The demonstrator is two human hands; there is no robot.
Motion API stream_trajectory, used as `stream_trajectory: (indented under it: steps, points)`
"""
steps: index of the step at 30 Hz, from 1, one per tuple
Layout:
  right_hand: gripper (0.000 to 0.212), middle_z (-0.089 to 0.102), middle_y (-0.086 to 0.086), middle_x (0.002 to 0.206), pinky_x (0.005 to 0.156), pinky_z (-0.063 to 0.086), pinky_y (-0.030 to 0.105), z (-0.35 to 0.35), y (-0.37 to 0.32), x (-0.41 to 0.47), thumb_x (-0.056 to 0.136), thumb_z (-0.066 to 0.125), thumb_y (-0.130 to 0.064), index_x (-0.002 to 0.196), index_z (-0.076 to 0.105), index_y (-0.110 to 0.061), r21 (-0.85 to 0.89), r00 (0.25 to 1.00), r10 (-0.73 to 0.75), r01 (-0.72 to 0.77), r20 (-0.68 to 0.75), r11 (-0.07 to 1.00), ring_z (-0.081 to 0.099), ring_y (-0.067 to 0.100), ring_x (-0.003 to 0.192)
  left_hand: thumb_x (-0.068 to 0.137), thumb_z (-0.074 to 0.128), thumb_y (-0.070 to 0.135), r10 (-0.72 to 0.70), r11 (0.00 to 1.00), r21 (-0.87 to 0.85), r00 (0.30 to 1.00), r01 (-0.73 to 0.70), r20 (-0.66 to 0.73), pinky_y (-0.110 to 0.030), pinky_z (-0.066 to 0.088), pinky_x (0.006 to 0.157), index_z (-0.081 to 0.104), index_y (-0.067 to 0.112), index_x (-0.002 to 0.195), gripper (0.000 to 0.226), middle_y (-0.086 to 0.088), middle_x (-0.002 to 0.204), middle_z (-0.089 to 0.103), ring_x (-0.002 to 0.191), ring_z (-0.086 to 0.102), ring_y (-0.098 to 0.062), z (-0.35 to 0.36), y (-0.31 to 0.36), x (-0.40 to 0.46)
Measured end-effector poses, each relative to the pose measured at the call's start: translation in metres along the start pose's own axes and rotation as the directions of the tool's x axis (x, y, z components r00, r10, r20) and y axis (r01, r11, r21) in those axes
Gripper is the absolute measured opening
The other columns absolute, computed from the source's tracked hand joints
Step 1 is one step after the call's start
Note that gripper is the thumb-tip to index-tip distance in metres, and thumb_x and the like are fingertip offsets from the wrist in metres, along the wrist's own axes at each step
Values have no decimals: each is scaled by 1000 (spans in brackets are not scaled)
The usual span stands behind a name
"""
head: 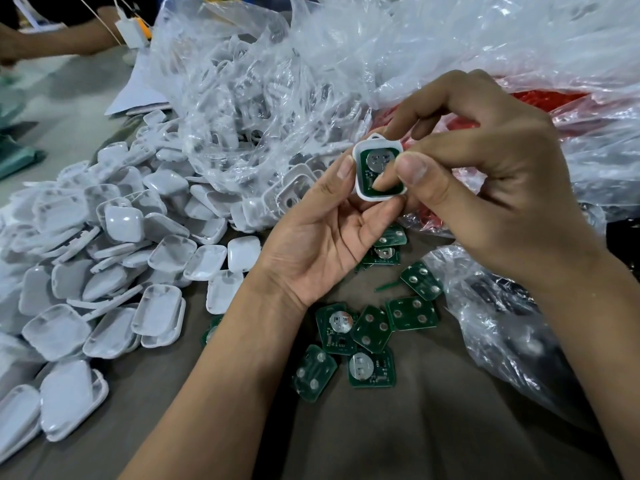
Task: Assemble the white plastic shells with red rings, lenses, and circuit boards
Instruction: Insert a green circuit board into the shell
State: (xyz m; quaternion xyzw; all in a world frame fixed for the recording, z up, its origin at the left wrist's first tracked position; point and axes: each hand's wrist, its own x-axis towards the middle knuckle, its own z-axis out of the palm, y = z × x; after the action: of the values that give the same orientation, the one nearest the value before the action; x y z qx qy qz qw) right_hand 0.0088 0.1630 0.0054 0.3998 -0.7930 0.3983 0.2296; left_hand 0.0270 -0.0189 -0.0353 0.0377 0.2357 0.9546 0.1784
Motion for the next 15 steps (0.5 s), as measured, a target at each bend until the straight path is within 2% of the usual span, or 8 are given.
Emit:
stream_trajectory:
  steps: [5,10,15]
  points:
    - [25,67,17,102,78,53,38,2,0,-1,105,57,-19,103,78,-7,106,998,36,-31,-52,994,66,24,101,90,66,8,-36,997,-62,999,36,-10,-35,64,81,62,-9,117,33,-33,105,71,92,75,-43,1,2,1]
    - [30,67,13,102,83,49,31,5,2,1,106,49,-19,106,77,-7,95,987,68,-55,-143,994,65,24,103,91,61,11,-71,984,-168,997,66,-23,-36,64,79,63,-15,117,37,-37,110,66,90,75,-44,0,5,0]
    - [33,65,15,106,88,50,47,9,3,0,107,49,-24,108,77,-9,62,993,69,-63,-97,996,63,29,107,87,69,2,-95,965,-243,995,96,17,-41,65,77,61,-17,117,36,-40,109,64,89,73,-49,0,6,-3]
